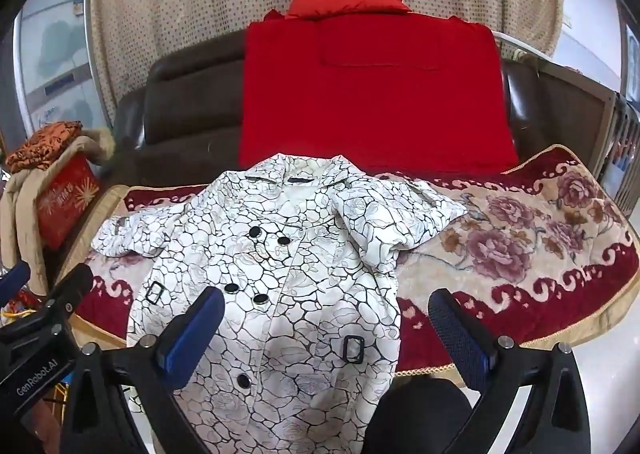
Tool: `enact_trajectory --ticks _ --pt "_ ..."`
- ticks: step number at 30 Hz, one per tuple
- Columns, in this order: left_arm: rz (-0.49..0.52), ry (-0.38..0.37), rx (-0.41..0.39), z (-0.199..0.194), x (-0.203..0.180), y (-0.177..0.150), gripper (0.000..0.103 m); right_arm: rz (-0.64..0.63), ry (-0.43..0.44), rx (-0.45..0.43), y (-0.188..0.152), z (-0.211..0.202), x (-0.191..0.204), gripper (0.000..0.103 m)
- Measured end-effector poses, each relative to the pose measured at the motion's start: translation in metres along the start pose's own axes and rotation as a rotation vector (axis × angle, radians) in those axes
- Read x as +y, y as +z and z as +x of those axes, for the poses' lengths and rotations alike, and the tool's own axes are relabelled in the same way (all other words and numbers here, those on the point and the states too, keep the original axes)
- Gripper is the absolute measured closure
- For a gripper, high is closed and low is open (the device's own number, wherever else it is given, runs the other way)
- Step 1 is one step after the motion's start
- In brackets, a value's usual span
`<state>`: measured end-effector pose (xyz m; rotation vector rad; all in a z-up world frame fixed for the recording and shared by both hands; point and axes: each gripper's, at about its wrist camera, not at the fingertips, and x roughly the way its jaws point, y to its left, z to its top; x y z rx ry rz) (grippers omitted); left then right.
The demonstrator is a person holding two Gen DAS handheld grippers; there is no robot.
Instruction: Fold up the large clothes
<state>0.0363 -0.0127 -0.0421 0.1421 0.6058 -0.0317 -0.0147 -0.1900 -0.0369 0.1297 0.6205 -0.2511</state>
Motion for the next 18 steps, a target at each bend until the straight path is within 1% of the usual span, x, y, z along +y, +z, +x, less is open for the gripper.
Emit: enact_trajectory --ticks 10,18 --pt "0.023 0.007 0.021 0.009 -0.012 0.0 0.0 0.014 0.0 0.025 -0.002 0.012 -0.011 0.0" --pt "0.034 0.005 0.035 0.016 -0.014 0.0 0.0 0.011 0.003 0.041 -0.001 0.018 -0.011 0.0"
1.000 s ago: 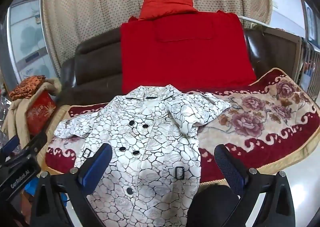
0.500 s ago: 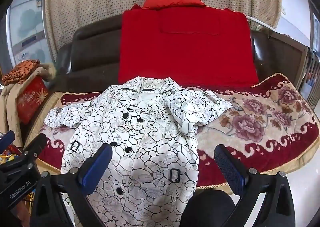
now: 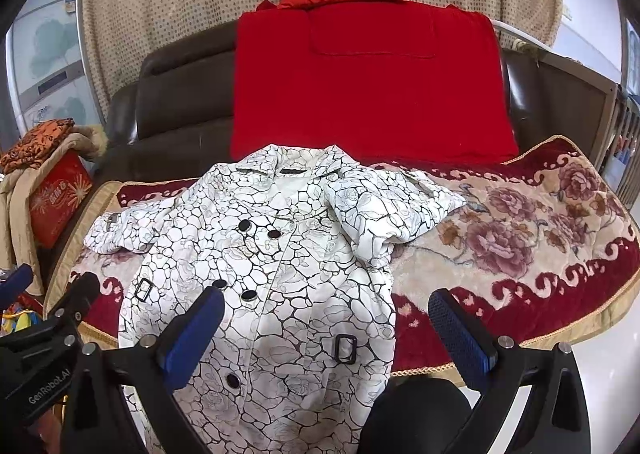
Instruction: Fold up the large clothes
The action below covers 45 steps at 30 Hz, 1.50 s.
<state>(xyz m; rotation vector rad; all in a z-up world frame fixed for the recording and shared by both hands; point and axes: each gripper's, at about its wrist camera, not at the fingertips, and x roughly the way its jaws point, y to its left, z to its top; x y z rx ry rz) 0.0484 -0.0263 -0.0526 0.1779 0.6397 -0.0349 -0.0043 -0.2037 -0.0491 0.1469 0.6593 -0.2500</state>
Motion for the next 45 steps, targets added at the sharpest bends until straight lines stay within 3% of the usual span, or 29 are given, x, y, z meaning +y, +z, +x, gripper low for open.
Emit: enact_trajectory --ticks 45 --pt "0.033 0.029 0.084 0.025 -0.009 -0.018 0.0 -0.017 0.012 0.084 -0.012 0.023 0.001 0.0"
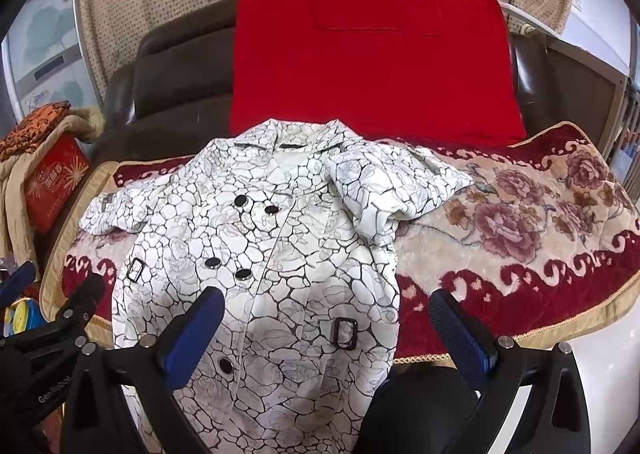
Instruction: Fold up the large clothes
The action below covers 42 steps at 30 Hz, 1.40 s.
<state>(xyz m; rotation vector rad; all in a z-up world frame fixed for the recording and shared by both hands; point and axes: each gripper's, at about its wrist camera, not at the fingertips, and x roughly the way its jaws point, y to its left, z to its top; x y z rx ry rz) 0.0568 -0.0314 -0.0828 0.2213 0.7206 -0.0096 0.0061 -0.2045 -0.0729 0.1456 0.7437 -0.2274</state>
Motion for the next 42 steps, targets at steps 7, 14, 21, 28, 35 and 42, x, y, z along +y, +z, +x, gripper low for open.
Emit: enact_trajectory --ticks 7,14,21,28,35,42 --pt "-0.007 0.003 0.002 0.0 0.002 -0.002 0.0 0.007 0.0 -0.001 0.0 0.0 -0.002 0.0" --pt "0.002 0.003 0.016 0.005 -0.001 -0.004 0.0 0.001 0.005 0.009 -0.001 0.003 0.001 0.0" --pt "0.0 0.005 0.031 0.012 0.0 -0.005 0.0 0.009 0.006 0.028 -0.002 0.011 -0.002 0.0" --pt "-0.016 -0.04 0.094 0.037 0.006 -0.008 0.0 0.078 0.02 0.026 0.01 0.027 -0.033 0.0" --pt "-0.035 0.019 0.243 0.099 0.018 -0.035 0.0 0.383 0.052 -0.028 0.034 0.079 -0.136 0.0" --pt "-0.012 -0.008 0.295 0.122 0.015 -0.041 0.0 0.693 0.195 -0.01 0.062 0.17 -0.204 0.003"
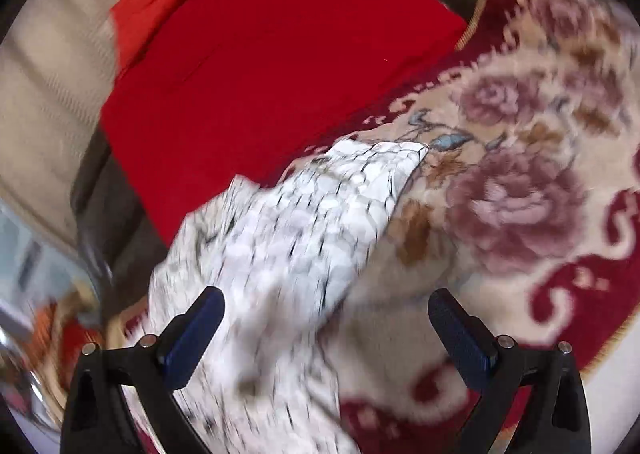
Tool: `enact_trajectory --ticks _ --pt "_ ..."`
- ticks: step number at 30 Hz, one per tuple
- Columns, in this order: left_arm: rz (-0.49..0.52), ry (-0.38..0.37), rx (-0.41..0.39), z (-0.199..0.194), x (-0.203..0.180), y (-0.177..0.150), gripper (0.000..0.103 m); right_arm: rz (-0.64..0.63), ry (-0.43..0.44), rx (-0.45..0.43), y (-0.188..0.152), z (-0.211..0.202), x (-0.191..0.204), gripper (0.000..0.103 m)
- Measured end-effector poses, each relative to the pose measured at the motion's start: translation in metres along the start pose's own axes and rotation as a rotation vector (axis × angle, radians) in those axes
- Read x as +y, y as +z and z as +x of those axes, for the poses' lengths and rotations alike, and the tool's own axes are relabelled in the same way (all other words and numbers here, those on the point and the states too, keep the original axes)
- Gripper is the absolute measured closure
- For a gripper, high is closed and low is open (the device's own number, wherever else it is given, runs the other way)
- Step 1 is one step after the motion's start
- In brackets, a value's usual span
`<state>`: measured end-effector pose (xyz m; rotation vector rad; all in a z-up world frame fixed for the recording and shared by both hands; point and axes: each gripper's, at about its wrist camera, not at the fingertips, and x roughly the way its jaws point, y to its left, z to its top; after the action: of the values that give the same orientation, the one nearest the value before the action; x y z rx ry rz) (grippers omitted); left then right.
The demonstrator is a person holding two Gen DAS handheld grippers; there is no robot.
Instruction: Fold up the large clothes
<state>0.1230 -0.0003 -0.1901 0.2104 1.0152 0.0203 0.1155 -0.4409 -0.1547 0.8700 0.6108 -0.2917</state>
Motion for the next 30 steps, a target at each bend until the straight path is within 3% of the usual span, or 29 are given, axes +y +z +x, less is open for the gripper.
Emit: enact_trajectory --ticks 2,6,9,11,15,18,21,25,30 --pt "0.019 -0.009 -0.003 0.003 -0.003 0.005 0.0 0.095 0.023 0.017 0.015 0.026 -0.011 0.008" --pt "0.031 -0.022 -0.008 0.007 -0.007 0.014 0.0 0.293 0.032 0.072 0.033 0.08 -0.032 0.037" --pt "0.028 -0.039 -0.008 0.012 -0.005 0.021 0.0 0.32 -0.004 0.05 0.035 0.096 -0.035 0.047" --pt "0.023 -0.044 -0.01 0.015 -0.002 0.025 0.0 0.289 0.015 0.009 0.035 0.093 -0.029 0.083" --pt "0.015 -0.052 -0.02 0.018 0.003 0.029 0.0 0.164 0.069 -0.103 0.034 0.076 0.0 0.086" --pt "0.004 -0.058 -0.036 0.017 0.01 0.031 0.0 0.0 0.141 -0.185 0.024 0.056 0.051 0.086" --pt "-0.009 -0.054 -0.047 0.014 0.019 0.03 0.0 -0.163 0.243 -0.198 0.003 0.046 0.105 0.086" --pt "-0.045 -0.036 -0.05 0.014 0.037 0.029 0.0 -0.37 0.369 -0.098 -0.043 0.056 0.174 0.087" --pt "-0.09 -0.013 -0.049 0.014 0.057 0.025 0.0 -0.552 0.466 0.17 -0.109 0.096 0.237 0.083"
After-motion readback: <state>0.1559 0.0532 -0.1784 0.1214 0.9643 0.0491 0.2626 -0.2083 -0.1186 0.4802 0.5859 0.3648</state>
